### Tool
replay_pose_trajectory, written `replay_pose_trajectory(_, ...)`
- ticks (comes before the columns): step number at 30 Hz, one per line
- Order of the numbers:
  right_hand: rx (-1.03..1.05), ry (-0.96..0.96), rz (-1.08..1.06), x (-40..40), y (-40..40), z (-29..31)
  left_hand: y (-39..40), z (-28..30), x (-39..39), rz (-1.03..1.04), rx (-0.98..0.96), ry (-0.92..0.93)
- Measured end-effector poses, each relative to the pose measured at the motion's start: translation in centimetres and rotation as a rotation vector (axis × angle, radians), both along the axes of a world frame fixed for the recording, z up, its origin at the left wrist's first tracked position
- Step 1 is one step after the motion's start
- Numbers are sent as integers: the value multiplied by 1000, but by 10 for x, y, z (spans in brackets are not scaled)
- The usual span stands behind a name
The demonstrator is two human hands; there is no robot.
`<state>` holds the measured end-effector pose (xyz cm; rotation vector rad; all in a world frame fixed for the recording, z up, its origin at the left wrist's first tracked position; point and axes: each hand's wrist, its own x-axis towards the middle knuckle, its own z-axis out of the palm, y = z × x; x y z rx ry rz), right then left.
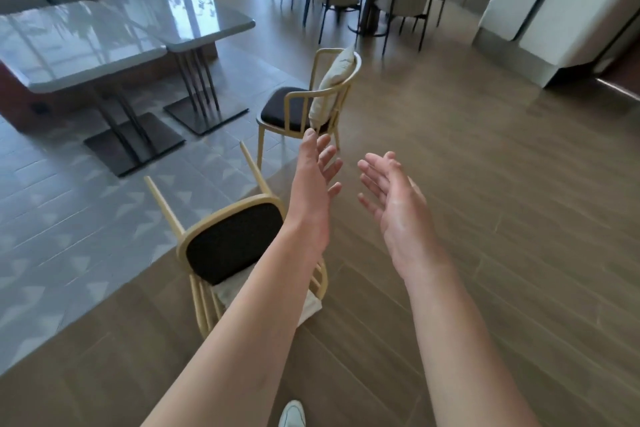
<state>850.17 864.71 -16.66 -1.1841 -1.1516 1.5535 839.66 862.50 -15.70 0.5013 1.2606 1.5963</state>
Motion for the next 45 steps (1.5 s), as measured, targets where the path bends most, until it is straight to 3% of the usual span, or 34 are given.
replay_pose_trajectory(8, -17, 8, 241, -5, 21, -6, -8, 0, -9, 247, -4, 46)
replay_pose_trajectory(22, -70, 43, 689, 43, 8, -25, -69, -18, 67, 642, -89, 123)
replay_pose_trajectory(33, 19, -28, 708, 35, -28, -42, -114, -52, 55, 606, -151, 183)
replay_pose_trajectory(45, -63, -38, 606, -12, -60, -188, -152, -195, -2, 617, -218, 56)
